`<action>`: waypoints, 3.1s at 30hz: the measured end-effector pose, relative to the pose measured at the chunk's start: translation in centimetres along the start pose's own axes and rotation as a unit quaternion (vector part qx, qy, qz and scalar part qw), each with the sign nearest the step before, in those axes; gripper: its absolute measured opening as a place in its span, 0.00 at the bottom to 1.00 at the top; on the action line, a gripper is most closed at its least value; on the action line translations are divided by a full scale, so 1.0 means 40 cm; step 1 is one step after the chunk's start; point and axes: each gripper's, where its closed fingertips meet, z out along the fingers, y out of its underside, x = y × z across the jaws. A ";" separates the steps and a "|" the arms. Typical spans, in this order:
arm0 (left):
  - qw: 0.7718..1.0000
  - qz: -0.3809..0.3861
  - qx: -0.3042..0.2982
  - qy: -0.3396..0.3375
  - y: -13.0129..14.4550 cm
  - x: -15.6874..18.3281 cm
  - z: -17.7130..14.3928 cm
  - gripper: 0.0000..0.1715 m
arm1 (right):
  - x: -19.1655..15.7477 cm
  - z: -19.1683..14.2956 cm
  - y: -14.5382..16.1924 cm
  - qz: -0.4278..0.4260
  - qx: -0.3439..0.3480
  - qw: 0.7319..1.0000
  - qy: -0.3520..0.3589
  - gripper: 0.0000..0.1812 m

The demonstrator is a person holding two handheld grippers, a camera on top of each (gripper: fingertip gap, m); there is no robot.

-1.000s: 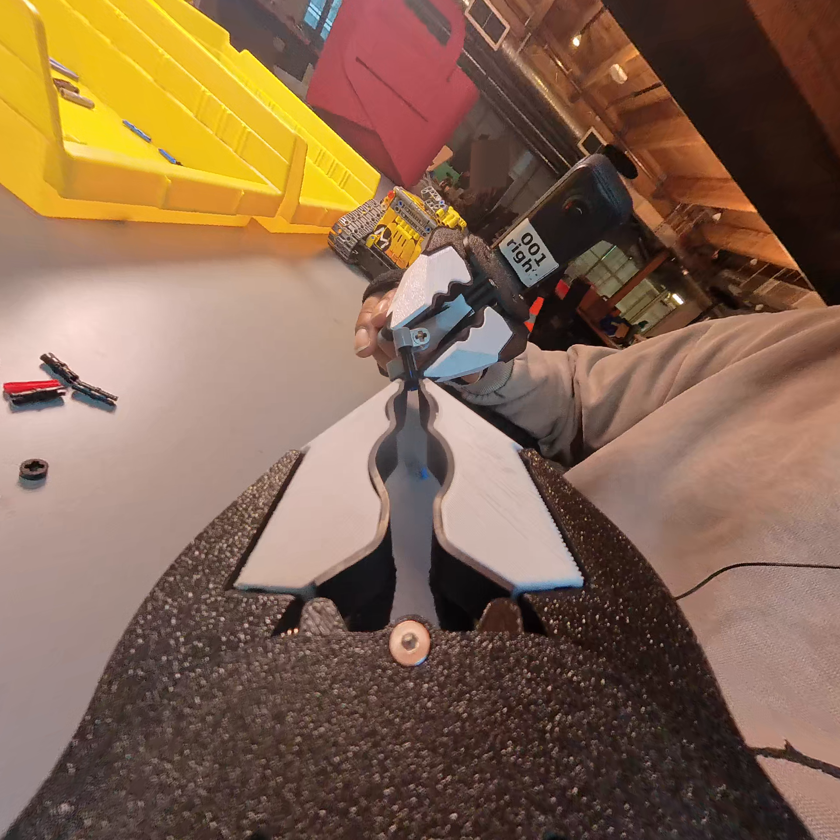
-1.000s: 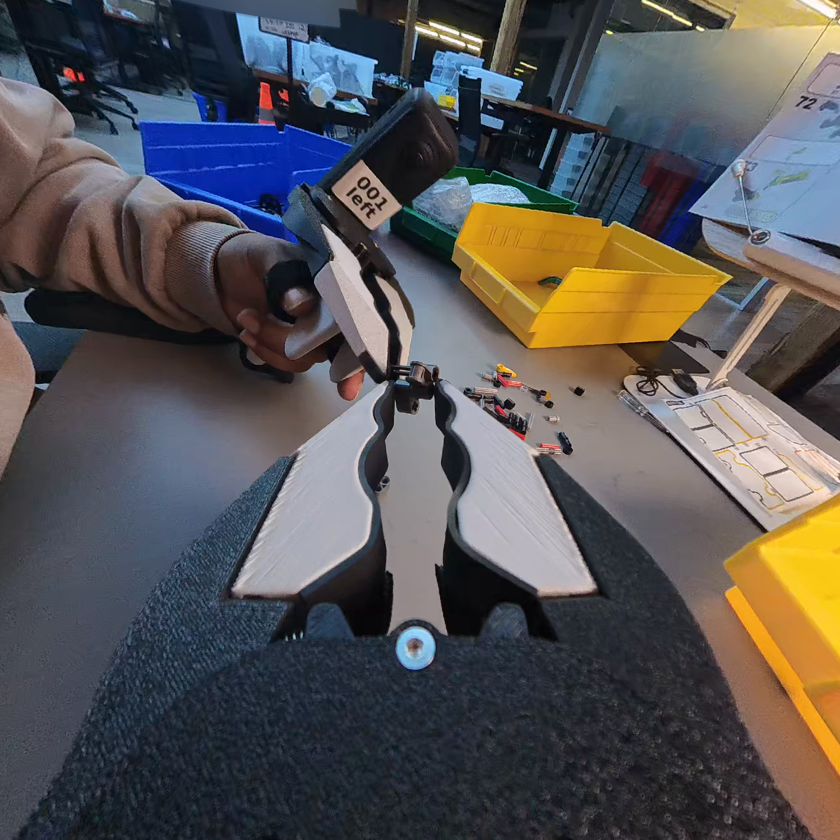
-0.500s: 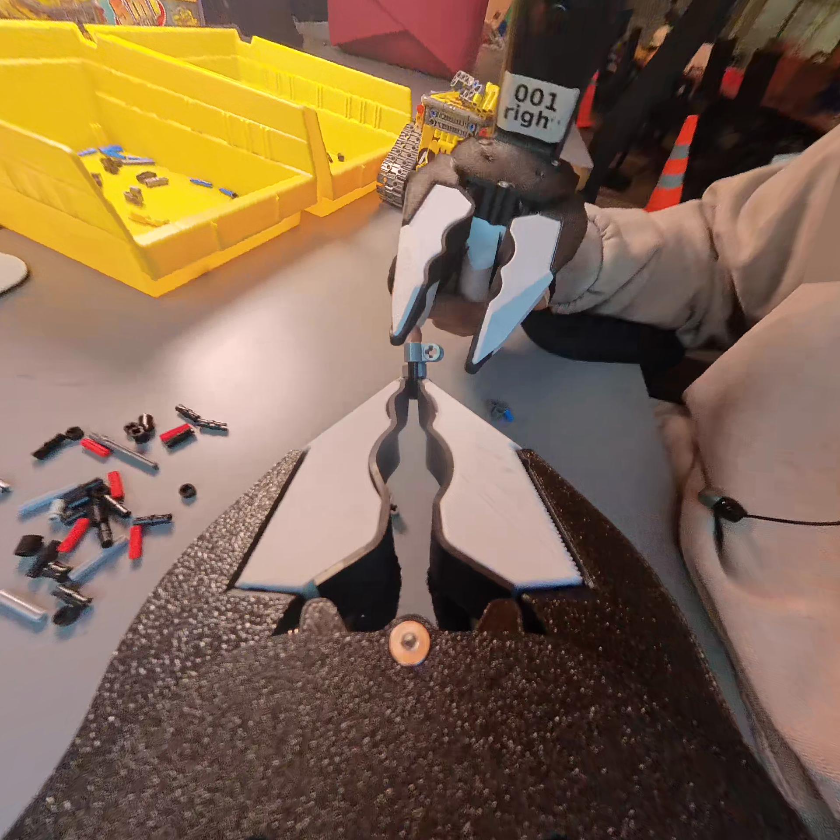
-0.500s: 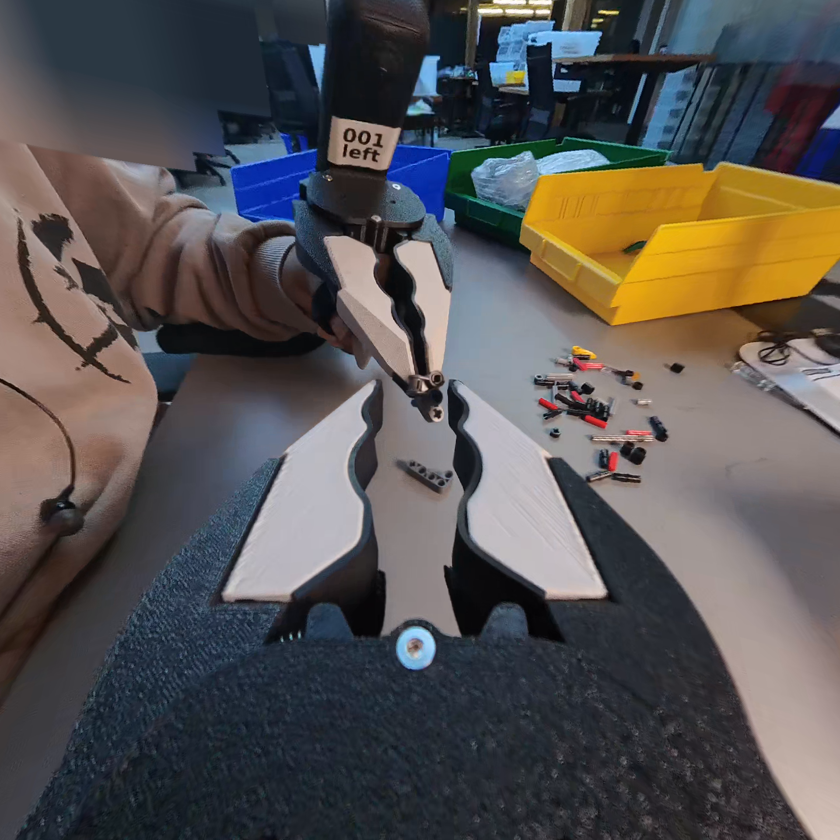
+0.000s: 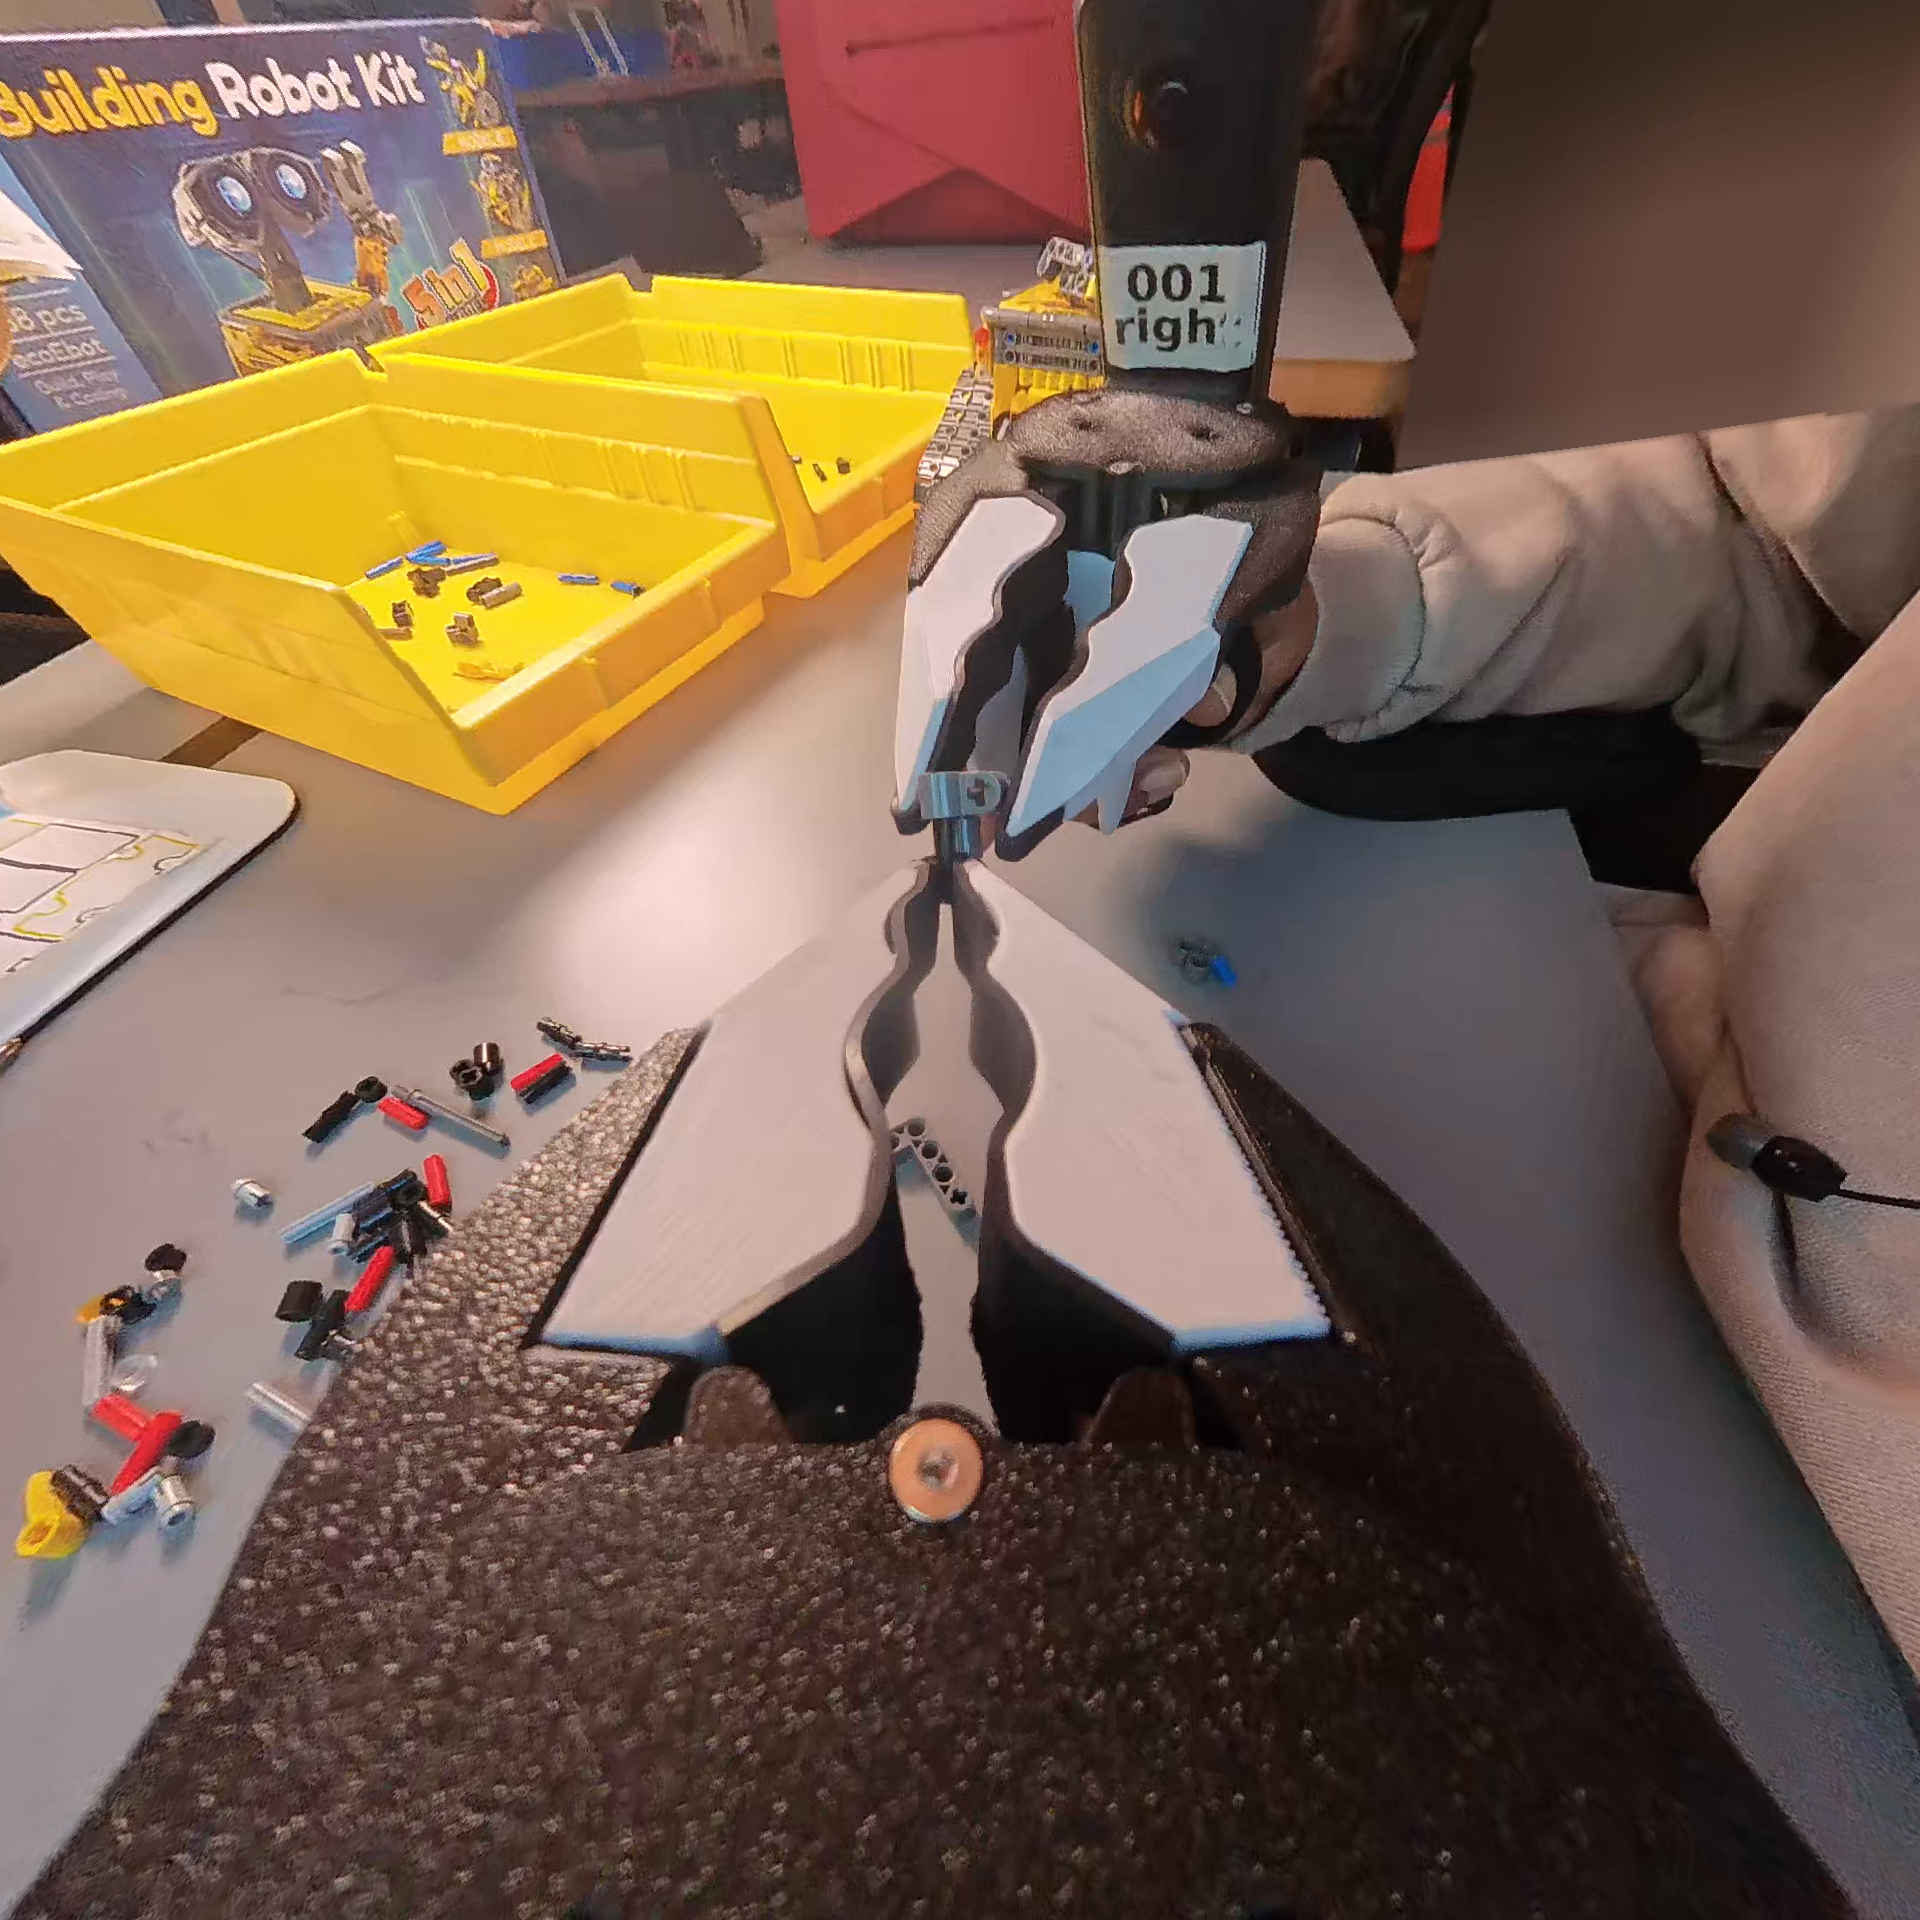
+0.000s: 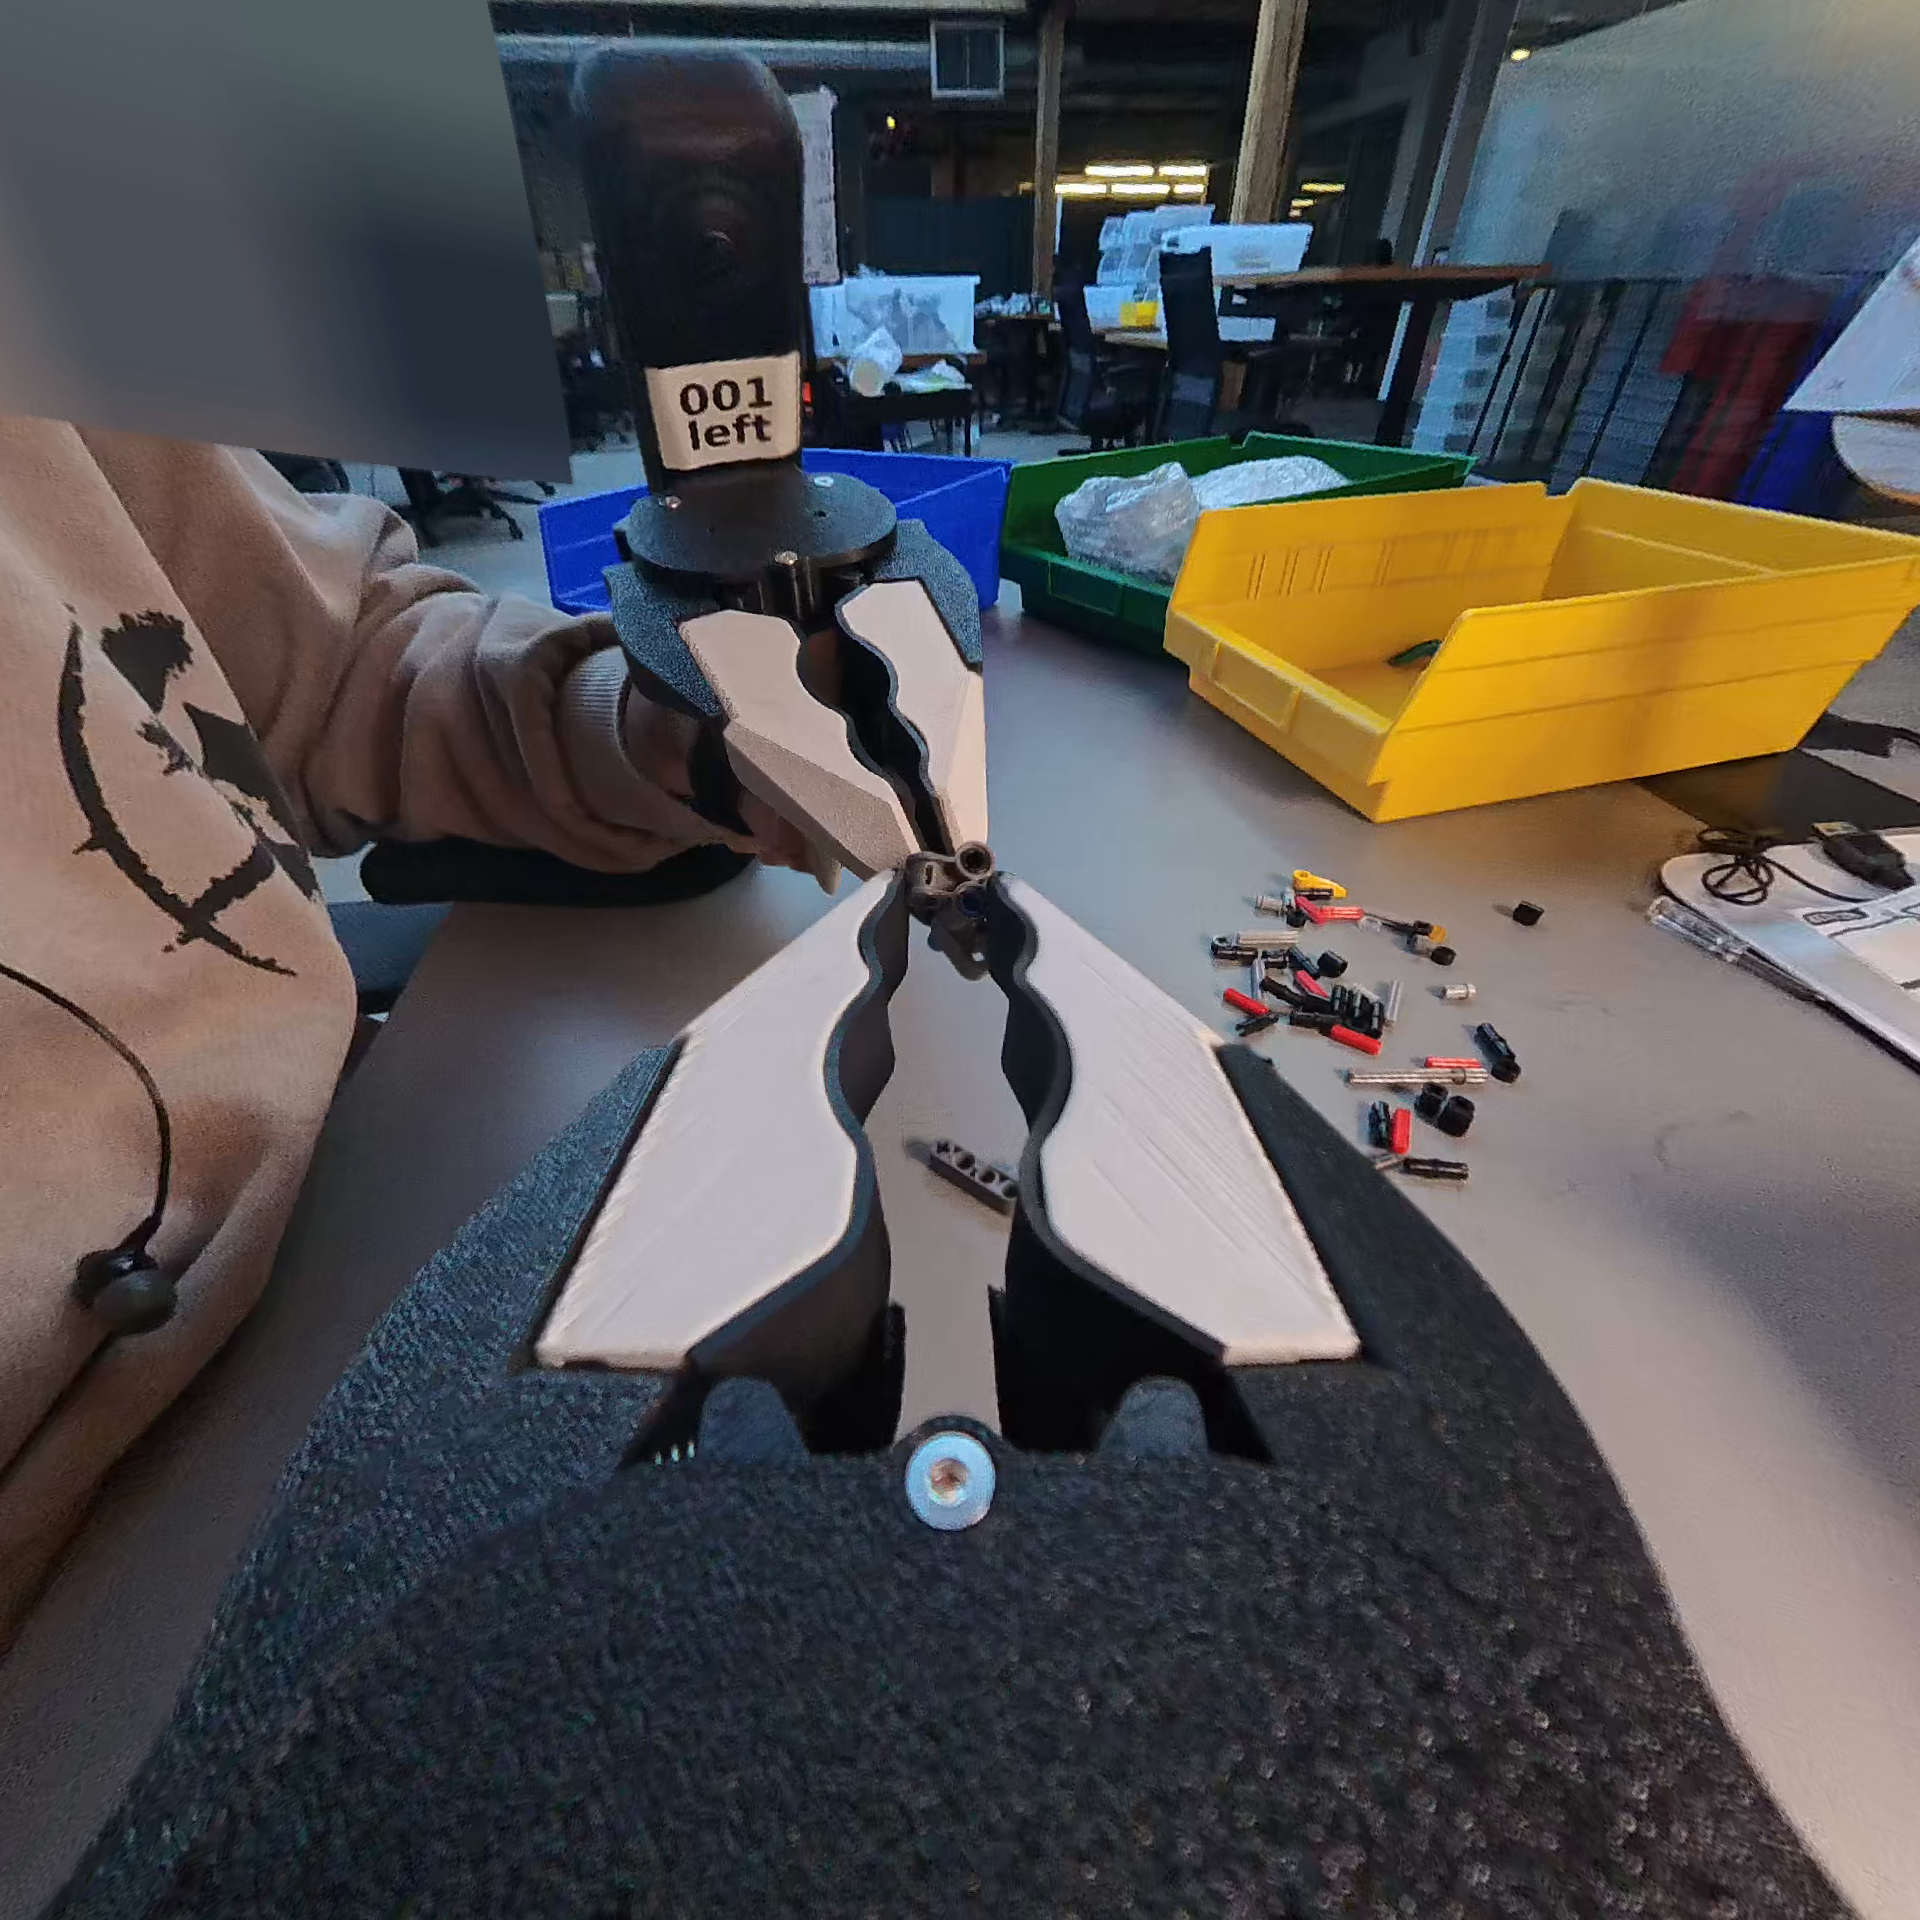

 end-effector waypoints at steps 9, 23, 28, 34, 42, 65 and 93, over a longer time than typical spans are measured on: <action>0.994 -0.079 0.065 0.039 -0.047 0.002 -0.011 0.01 | 0.004 -0.008 -0.055 0.038 0.062 0.997 0.000 0.06; 0.986 -0.134 0.103 0.015 -0.064 -0.081 -0.056 0.01 | 0.040 -0.134 -0.159 0.040 0.152 0.986 0.053 0.06; 0.987 -0.145 0.054 0.031 -0.011 -0.065 -0.016 0.01 | 0.057 -0.098 -0.119 0.050 0.114 0.991 0.039 0.07; 0.996 -0.079 -0.042 -0.014 0.071 -0.068 0.006 0.01 | 0.067 -0.070 -0.033 0.112 0.065 0.991 0.014 0.07; 0.989 -0.039 -0.131 -0.052 0.157 -0.087 0.014 0.01 | 0.073 -0.032 0.082 0.070 -0.059 0.995 0.034 0.08; 0.986 -0.115 -0.088 0.077 0.126 0.009 0.037 0.14 | 0.032 -0.002 0.192 -0.145 -0.210 0.965 0.057 0.07; 0.946 -0.278 0.017 0.169 0.038 0.023 0.008 0.00 | 0.013 -0.007 0.090 -0.199 -0.111 0.971 0.069 0.03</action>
